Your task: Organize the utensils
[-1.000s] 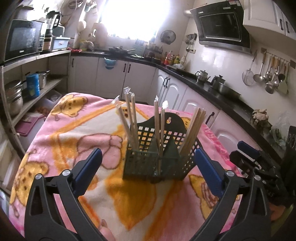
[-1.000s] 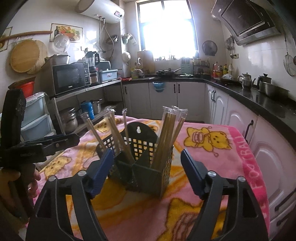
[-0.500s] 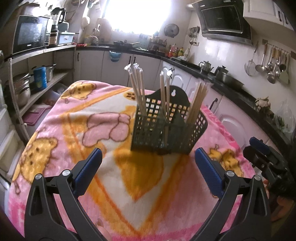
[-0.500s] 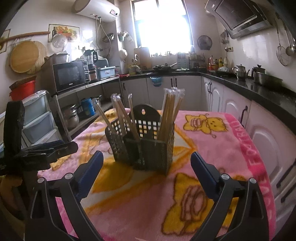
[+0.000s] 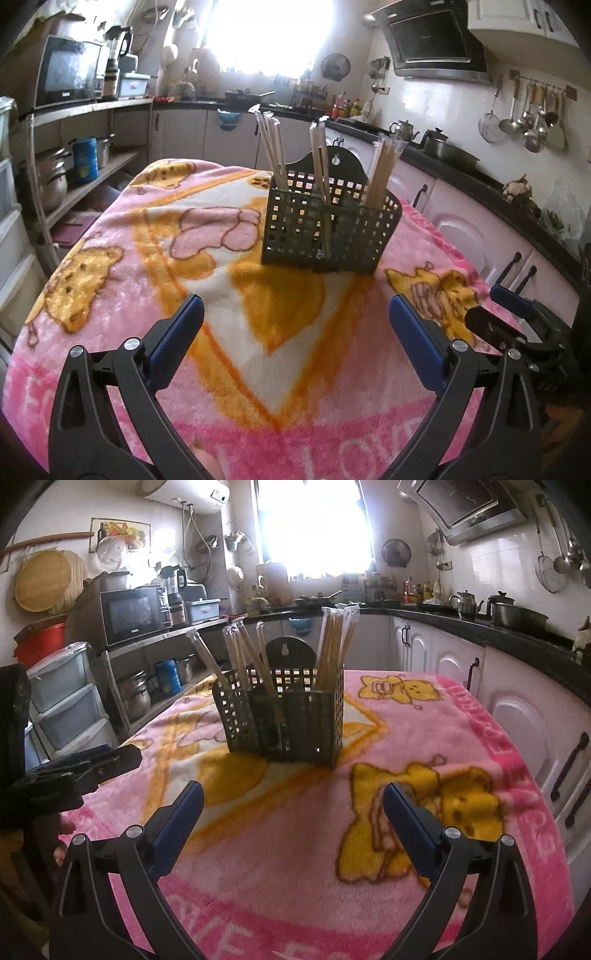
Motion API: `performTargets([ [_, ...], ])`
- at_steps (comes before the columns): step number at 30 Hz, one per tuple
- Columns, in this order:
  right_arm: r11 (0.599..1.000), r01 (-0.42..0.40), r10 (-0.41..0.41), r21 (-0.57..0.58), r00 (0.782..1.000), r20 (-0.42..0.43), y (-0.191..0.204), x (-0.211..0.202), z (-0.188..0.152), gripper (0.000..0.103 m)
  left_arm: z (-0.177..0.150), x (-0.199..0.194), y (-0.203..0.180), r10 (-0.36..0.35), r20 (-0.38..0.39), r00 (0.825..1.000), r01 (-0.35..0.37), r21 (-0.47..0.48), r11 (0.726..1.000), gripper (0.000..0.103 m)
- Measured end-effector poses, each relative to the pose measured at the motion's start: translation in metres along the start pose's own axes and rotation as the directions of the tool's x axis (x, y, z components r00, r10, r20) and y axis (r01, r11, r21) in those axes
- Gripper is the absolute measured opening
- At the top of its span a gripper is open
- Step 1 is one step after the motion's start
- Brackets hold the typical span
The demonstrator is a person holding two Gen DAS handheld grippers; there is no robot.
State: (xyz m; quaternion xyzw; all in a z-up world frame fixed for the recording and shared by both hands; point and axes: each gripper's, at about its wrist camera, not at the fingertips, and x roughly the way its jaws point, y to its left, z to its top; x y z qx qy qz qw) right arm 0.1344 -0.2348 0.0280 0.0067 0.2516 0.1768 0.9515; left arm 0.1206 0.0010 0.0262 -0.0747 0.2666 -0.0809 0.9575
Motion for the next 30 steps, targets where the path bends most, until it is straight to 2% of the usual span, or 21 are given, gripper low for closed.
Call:
performTargets([
  [7, 0.999, 0.038, -0.037, -0.029, 0.999, 0.018, 0.005, -0.009, -0.019, 0.095, -0.017, -0.01, -0.003, 0.029, 0.04, 0.999, -0.03, 0.021, 0.999, 0.092],
  [14, 0.993, 0.092, -0.086, -0.067, 0.992, 0.092, 0.011, -0.024, -0.032, 0.095, -0.026, -0.017, -0.008, 0.035, 0.072, 0.997, -0.038, 0.039, 0.999, 0.092],
  [19, 0.992, 0.114, -0.106, -0.054, 0.985, 0.133, 0.009, -0.034, -0.035, 0.095, -0.029, -0.021, -0.012, 0.079, 0.097, 0.992, -0.084, 0.057, 0.995, 0.092],
  [30, 0.991, 0.129, -0.12, -0.025, 0.966, 0.23, 0.005, -0.05, -0.039, 0.097, -0.039, -0.029, -0.014, 0.06, 0.128, 0.99, -0.068, 0.054, 0.996, 0.092],
])
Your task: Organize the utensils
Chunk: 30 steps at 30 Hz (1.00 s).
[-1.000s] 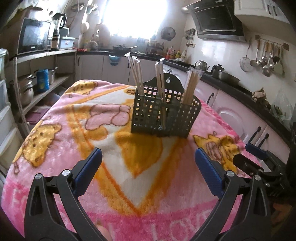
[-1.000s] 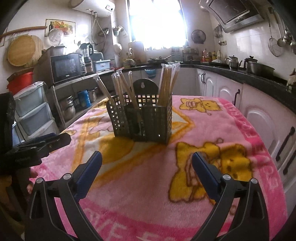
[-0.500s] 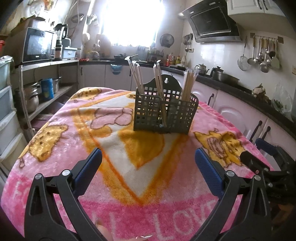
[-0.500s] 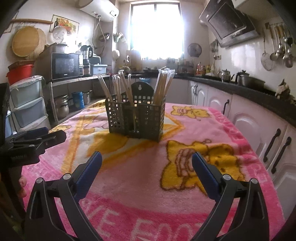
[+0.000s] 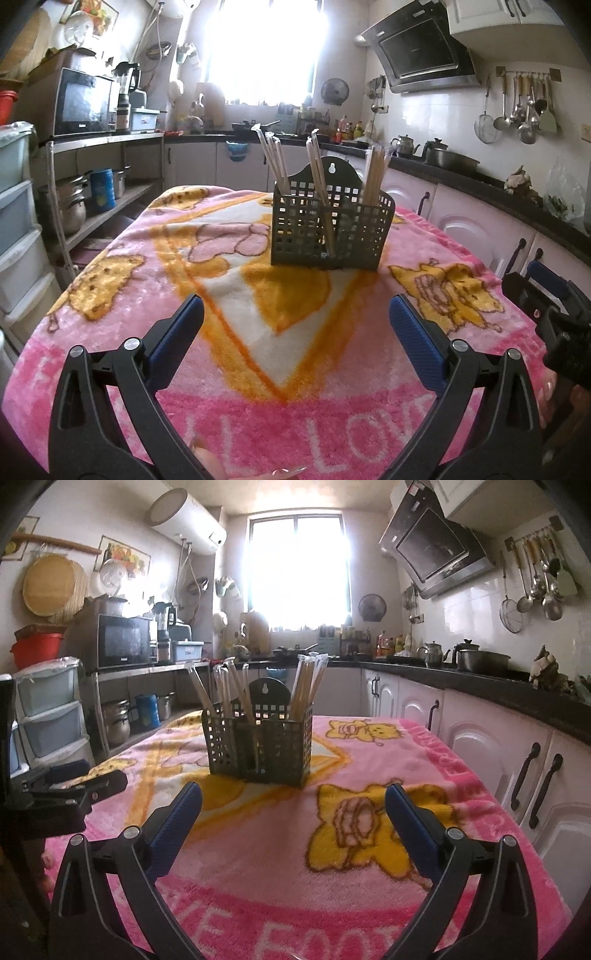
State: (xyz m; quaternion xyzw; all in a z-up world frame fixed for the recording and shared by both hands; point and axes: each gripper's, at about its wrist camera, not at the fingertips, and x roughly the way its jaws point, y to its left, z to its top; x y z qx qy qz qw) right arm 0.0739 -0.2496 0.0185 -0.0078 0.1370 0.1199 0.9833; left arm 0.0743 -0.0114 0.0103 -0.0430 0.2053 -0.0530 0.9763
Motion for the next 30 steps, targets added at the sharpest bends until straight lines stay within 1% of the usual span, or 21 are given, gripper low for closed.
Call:
performTargets([
  [30, 1.0, -0.004, 0.004, 0.012, 1.0, -0.027, 0.0024, 0.002, -0.0078, 0.097, -0.0017, 0.0, 0.0044, 0.003, 0.008, 1.0, -0.003, -0.009, 1.0, 0.092],
])
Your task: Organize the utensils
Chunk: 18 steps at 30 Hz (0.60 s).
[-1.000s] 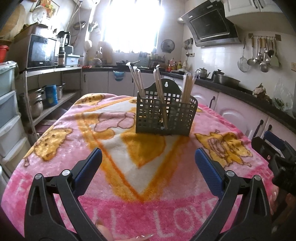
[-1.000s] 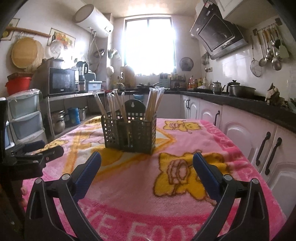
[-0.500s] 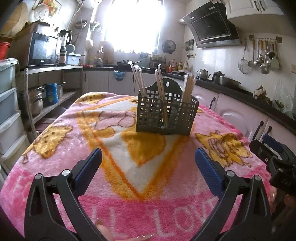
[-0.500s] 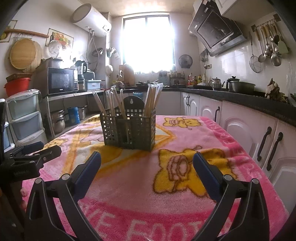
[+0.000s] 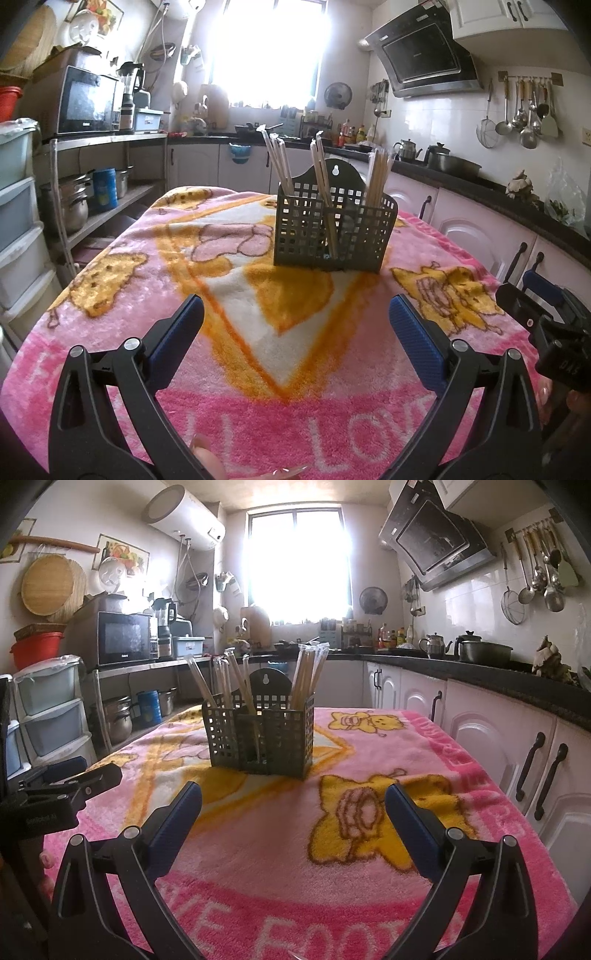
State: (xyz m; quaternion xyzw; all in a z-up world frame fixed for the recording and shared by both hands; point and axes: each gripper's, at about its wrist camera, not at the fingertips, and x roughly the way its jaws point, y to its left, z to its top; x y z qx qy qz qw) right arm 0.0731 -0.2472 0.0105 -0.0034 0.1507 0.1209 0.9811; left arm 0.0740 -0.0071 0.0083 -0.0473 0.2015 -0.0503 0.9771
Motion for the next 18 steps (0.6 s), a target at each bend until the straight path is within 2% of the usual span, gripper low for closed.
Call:
performTargets([
  [18, 1.0, -0.007, 0.007, -0.002, 1.0, -0.011, 0.0041, -0.0001, -0.0031, 0.097, -0.0002, -0.0009, 0.0007, 0.001, 0.006, 1.0, -0.001, -0.001, 1.0, 0.092],
])
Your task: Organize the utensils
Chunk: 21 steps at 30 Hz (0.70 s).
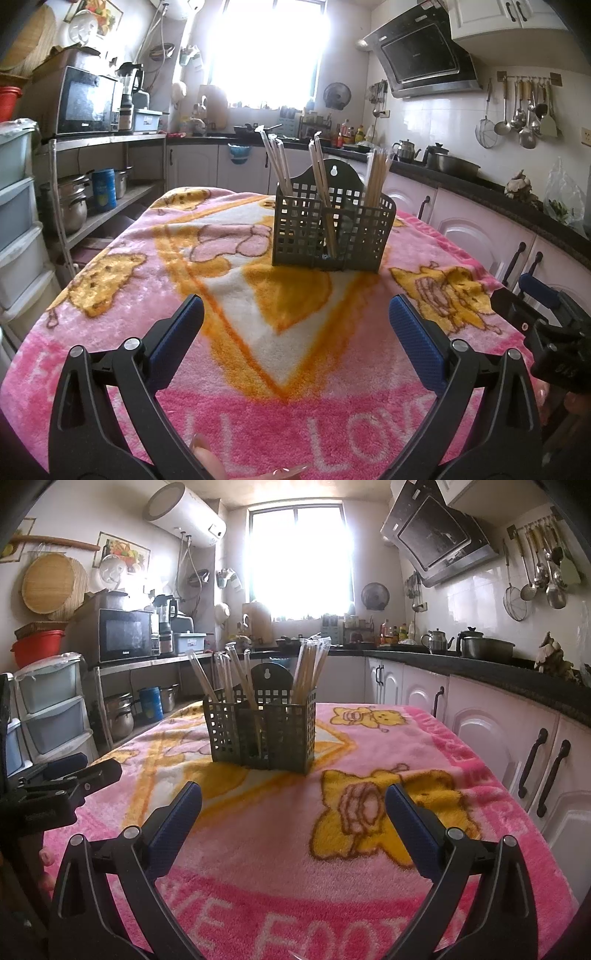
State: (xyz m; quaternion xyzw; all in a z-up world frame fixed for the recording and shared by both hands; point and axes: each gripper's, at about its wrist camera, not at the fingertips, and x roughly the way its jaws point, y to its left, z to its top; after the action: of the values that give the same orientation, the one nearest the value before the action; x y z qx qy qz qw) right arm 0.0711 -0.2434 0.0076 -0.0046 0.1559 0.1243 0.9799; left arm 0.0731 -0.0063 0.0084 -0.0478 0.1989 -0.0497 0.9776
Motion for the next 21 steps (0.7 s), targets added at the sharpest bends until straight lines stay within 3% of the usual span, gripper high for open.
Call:
performTargets([
  [21, 1.0, -0.005, 0.005, 0.01, 1.0, -0.01, -0.0009, 0.0028, -0.0045, 0.097, -0.0004, 0.0004, -0.0008, 0.001, 0.0, 1.0, -0.001, 0.002, 1.0, 0.092],
])
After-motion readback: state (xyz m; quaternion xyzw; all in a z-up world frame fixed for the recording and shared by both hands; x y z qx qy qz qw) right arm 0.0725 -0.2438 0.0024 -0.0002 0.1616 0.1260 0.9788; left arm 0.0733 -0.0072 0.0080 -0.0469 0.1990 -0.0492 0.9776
